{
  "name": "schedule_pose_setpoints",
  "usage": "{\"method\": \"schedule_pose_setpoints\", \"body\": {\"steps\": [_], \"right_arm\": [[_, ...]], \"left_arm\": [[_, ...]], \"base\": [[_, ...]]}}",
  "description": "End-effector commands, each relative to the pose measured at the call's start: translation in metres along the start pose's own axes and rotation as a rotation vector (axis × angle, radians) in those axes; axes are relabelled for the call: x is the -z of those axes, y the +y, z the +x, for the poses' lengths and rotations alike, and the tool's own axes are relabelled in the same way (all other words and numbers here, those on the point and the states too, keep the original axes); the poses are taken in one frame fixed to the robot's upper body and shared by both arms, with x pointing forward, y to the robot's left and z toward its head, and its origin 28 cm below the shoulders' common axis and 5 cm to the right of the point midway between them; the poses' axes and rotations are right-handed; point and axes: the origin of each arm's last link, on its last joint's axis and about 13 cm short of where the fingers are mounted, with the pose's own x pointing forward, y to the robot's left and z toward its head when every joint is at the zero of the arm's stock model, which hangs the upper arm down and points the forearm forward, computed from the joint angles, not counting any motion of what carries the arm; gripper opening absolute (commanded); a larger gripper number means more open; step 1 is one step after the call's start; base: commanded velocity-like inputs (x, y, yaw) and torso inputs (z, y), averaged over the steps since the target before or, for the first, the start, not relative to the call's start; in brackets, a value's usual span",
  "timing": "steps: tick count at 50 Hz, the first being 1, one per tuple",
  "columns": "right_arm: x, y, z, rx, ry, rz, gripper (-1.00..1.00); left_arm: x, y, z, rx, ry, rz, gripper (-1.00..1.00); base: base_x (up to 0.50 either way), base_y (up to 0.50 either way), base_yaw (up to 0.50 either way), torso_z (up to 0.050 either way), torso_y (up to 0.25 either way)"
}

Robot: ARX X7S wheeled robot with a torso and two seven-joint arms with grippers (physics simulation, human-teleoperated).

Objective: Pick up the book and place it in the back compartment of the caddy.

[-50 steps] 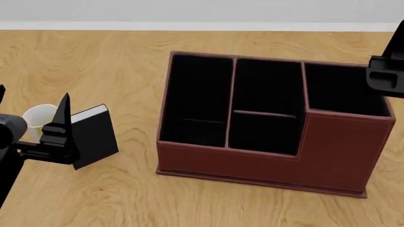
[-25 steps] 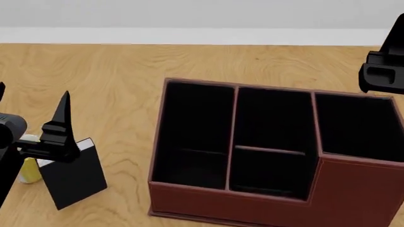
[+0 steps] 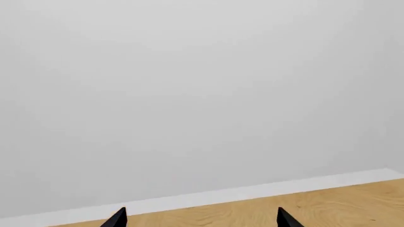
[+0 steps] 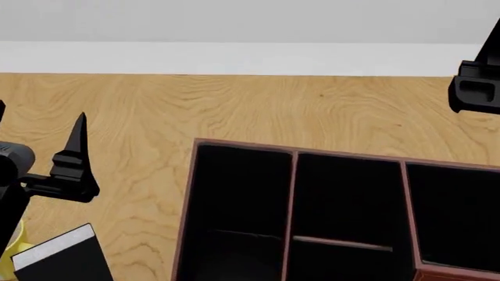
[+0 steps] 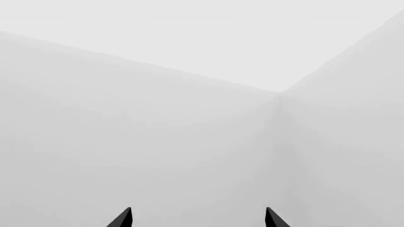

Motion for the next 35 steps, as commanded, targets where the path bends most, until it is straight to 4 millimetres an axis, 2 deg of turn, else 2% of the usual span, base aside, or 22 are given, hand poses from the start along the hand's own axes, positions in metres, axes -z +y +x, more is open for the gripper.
{"method": "schedule_pose_setpoints", "body": {"steps": [1, 21, 35], "right_arm": [[-0.0012, -0.0017, -0.0010, 0.017, -0.011, 0.013, 1.00], [-0.0020, -0.0040, -0.0038, 0.023, -0.013, 0.010, 1.00], [-0.0024, -0.0041, -0.0034, 0.027, -0.014, 0.009, 1.00]], "left_arm": [[-0.0010, 0.0008, -0.0016, -0.008, -0.006, 0.004, 1.00], [-0.0006, -0.0009, -0.0017, -0.005, 0.008, -0.018, 1.00], [-0.0008, -0.0007, -0.0006, -0.009, 0.008, -0.027, 1.00]], "base": [[-0.04, 0.00, 0.00, 0.000, 0.013], [0.00, 0.00, 0.00, 0.000, 0.000], [0.00, 0.00, 0.00, 0.000, -0.164]]}}
